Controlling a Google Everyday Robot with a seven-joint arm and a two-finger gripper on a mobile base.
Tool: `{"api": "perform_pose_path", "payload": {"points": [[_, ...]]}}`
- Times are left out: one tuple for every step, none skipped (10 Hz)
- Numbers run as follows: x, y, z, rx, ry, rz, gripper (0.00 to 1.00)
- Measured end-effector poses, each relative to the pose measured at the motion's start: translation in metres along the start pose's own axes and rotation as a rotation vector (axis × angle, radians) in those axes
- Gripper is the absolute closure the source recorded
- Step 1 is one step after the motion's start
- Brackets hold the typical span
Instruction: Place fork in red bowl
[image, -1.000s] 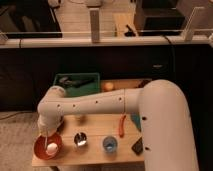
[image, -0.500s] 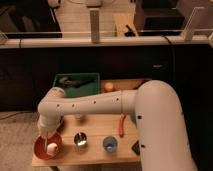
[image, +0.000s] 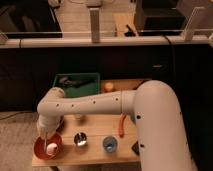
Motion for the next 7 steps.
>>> {"api": "perform_pose_path", "payload": {"points": [[0.0002, 0.0000, -0.0003, 0.000, 0.004, -0.002, 0.64], [0.0001, -0.0003, -0.0006, 0.002, 0.006, -0.004, 0.55], [0.0000, -0.0004, -0.0007, 0.003, 0.007, -0.004, 0.43], [0.0000, -0.0006, -0.0012, 0.005, 0.009, -0.005, 0.34], [0.0002, -0.0008, -0.0020, 0.007, 0.011, -0.005, 0.24], [0.0002, -0.0005, -0.0023, 0.008, 0.012, -0.004, 0.20], [0.0000, -0.0007, -0.0026, 0.010, 0.012, -0.006, 0.20]]}}
